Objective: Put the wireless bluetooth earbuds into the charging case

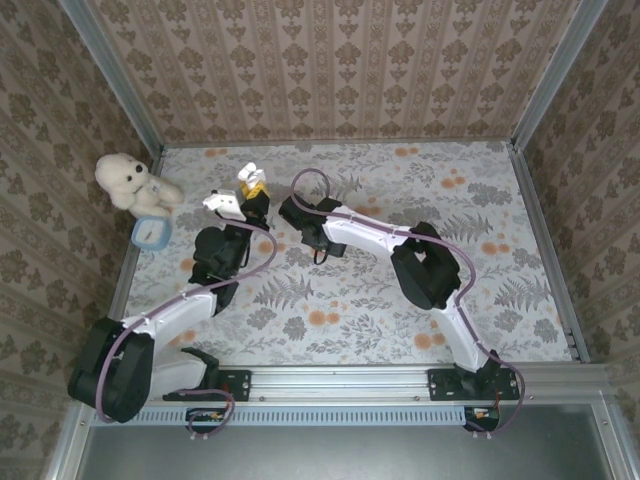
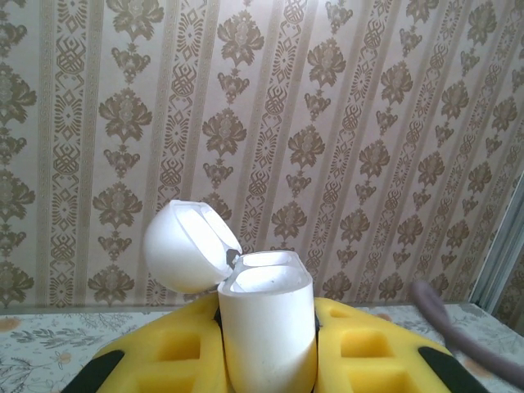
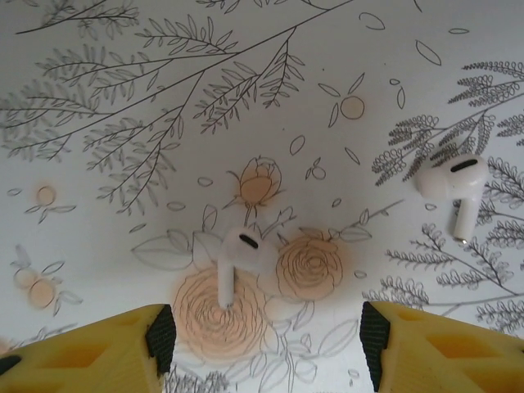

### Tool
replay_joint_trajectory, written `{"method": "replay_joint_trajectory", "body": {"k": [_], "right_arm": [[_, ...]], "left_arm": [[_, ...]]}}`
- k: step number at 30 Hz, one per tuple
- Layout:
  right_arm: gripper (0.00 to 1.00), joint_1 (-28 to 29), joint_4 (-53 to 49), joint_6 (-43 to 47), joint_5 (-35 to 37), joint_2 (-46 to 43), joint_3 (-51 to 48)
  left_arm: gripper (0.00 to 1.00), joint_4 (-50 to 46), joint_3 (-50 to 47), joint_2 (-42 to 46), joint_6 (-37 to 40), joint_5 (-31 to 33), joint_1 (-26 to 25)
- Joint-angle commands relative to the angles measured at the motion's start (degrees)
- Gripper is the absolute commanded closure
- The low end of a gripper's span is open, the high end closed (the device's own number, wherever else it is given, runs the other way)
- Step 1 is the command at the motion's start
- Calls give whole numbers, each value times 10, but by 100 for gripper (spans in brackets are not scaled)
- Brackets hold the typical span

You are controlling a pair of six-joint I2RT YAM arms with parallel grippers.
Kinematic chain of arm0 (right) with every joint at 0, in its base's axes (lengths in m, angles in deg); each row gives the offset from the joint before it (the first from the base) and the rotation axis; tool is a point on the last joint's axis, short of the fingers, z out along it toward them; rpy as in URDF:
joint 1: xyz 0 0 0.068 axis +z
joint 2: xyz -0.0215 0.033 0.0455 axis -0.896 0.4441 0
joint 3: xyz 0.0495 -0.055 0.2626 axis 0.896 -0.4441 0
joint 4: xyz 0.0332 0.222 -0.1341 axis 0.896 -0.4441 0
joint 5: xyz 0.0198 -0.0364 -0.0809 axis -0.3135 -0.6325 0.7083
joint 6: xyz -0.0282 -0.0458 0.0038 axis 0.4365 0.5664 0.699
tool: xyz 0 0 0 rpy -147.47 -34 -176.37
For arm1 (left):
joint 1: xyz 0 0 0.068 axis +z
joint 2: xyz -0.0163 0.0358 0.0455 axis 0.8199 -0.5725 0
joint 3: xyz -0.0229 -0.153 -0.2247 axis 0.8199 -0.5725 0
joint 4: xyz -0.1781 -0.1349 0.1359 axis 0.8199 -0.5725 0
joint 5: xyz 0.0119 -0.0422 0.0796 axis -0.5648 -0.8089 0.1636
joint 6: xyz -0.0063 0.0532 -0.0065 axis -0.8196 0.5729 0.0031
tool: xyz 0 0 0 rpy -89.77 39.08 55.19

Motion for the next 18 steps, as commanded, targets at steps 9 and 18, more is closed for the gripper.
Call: {"method": "replay_joint_trajectory", "body": {"k": [9,18], "right_arm": [[37,-6,-76,11,32,72,73],[43,-8,-58,21,24,37,10]], "left_arm": [[100,-41,-9,60,-13,-17,26],[100,-51,-9,62,-26,-25,25]]}}
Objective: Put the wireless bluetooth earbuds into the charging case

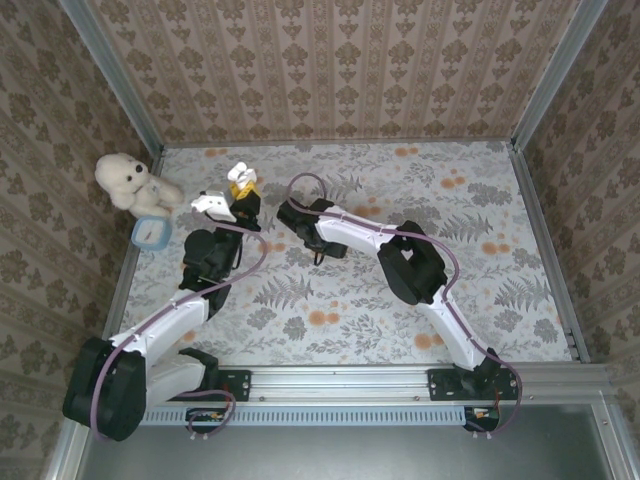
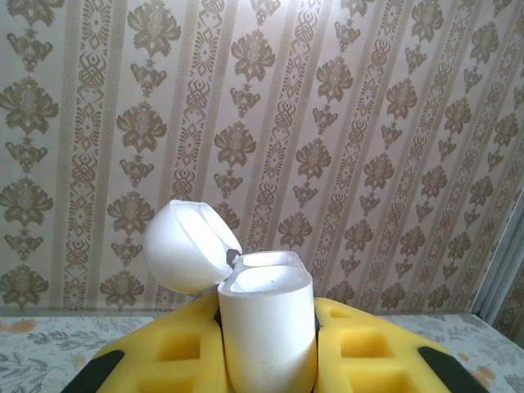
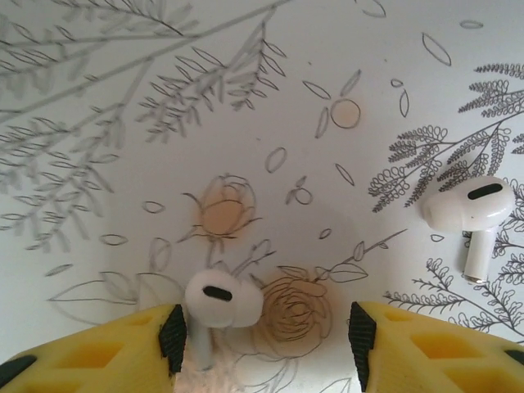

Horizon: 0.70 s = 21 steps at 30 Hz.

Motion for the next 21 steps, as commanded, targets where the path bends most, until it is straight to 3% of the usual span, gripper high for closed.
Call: {"method": "replay_joint_trajectory", "body": {"k": [1,10,21], "right_arm": [[43,-2,-5,7,10,-33,-43],[43,-3,80,7,-4,-110,-139],[33,-25,197,231,-46,-117,-139]], "left_arm": [[100,-6,-3,11,-14,-10,3],[100,-7,-3,2,-24,-20,3],[100,-29,1,15,-18,-23,3]]}}
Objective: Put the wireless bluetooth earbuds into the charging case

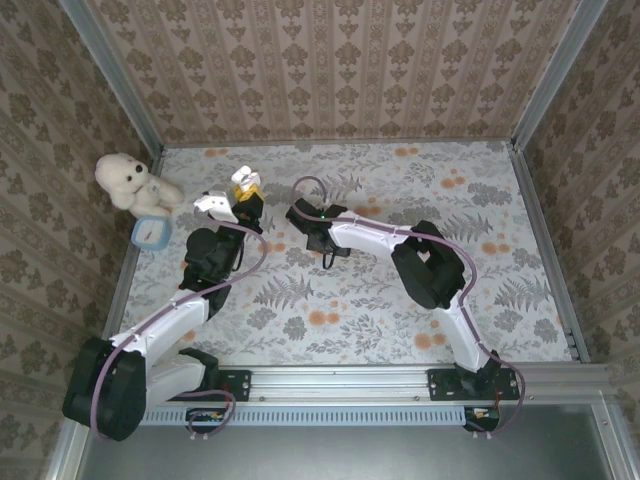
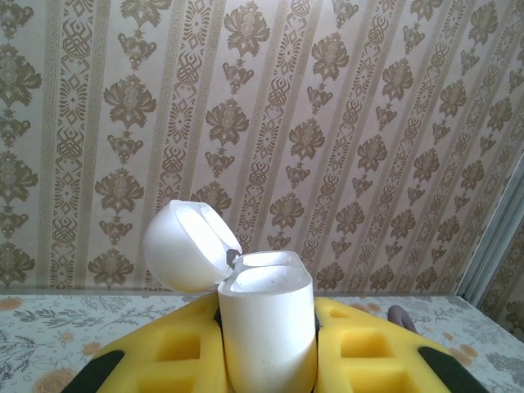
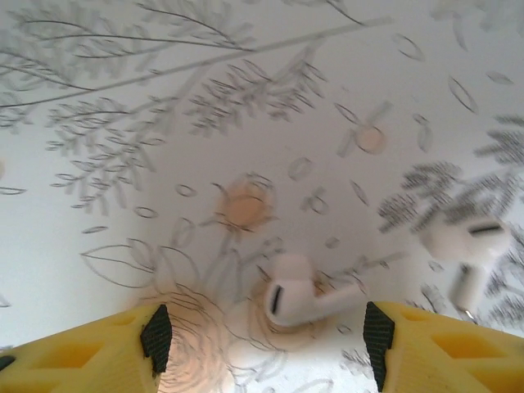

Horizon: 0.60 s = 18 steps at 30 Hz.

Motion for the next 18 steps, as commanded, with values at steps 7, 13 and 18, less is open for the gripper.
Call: {"method": "replay_joint_trajectory", "body": {"k": [7,13,18], "right_arm": [[32,-56,98,151,-110,-25,-25],[33,-67,113,156,-161,-6,-22],[33,-64,125,145,-180,-10,-40]], "left_arm": [[100,-12,6,12,-6,-14,3],[100,-20,12,9,-7,-17,3],[100,-23,16,6,-8,-20,2]]}}
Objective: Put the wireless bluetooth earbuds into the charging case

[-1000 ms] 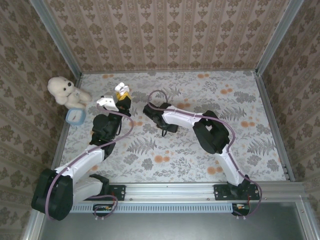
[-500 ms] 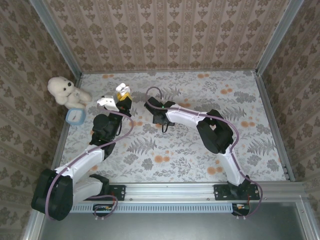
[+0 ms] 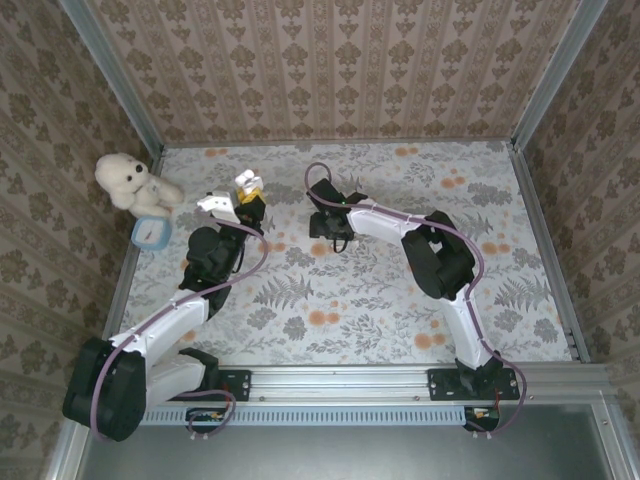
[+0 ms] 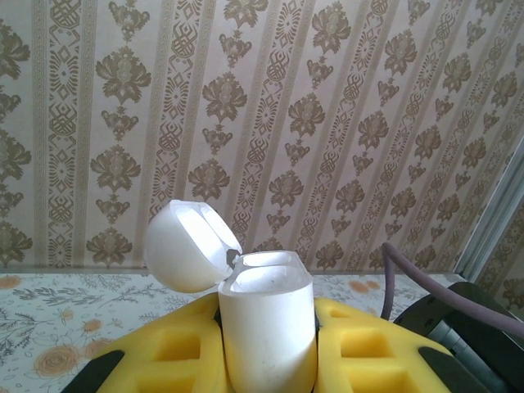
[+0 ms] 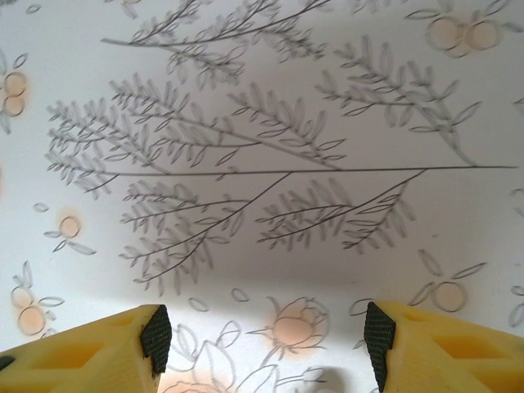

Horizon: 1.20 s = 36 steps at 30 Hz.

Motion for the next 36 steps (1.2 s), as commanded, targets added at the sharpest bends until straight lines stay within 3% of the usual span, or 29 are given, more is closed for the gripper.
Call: {"method": "replay_joint_trajectory", "body": {"k": [1,12,28,36], "right_arm": [[33,5,10,1,-29,-9,-19],[35,12,25,-25,-56,-39,-62],[39,36,-15,-38,-36,-66,-65],[32,34,-23,-15,2,-65,-76]], "left_arm": [[100,7,17,4,-8,-10,2],[100,8,23,-9,-14,-14,-2],[100,9,21,-9,-17,-14,-4],[100,10,21,-9,-19,-15,-5]]}}
